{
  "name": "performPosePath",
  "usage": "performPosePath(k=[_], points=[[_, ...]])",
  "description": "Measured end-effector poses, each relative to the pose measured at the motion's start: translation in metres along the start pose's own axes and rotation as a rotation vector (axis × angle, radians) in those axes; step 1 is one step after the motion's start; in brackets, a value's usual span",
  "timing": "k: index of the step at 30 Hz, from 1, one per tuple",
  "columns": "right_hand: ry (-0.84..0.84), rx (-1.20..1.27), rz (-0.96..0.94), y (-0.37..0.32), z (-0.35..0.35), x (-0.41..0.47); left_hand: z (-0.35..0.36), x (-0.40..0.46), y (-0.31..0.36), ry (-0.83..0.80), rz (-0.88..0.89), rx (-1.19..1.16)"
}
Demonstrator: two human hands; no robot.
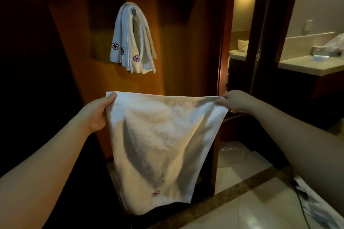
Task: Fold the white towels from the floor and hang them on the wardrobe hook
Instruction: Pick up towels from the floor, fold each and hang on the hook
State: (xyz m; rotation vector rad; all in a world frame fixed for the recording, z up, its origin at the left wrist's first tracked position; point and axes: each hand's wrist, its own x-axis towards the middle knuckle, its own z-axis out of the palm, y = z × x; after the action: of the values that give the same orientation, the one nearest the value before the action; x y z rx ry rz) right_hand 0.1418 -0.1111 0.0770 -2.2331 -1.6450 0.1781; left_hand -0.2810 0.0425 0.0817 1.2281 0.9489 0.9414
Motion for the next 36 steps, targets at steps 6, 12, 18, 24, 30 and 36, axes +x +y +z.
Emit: performPosePath(k=[6, 12, 18, 24, 30, 36], points=[[-0.162, 0.581, -0.103, -0.024, 0.014, -0.028, 0.031, -0.014, -0.014, 0.118, -0.097, -0.127], [-0.200, 1.102, -0.222, -0.085, 0.041, -0.072, 0.084, -0.065, -0.035, 0.027, 0.031, -0.044], [-0.248, 0.786, -0.396, -0.118, 0.041, -0.100, 0.124, -0.107, -0.055, 0.007, 0.122, 0.094], [-0.112, 0.804, -0.457, -0.128, 0.041, -0.108, 0.125, -0.124, -0.059, -0.249, 0.263, 0.143], [-0.073, 0.799, -0.469, -0.136, 0.041, -0.114, 0.122, -0.127, -0.054, -0.295, 0.260, 0.175], [-0.062, 0.732, -0.467, -0.140, 0.039, -0.120, 0.125, -0.129, -0.054, -0.315, 0.221, 0.181]])
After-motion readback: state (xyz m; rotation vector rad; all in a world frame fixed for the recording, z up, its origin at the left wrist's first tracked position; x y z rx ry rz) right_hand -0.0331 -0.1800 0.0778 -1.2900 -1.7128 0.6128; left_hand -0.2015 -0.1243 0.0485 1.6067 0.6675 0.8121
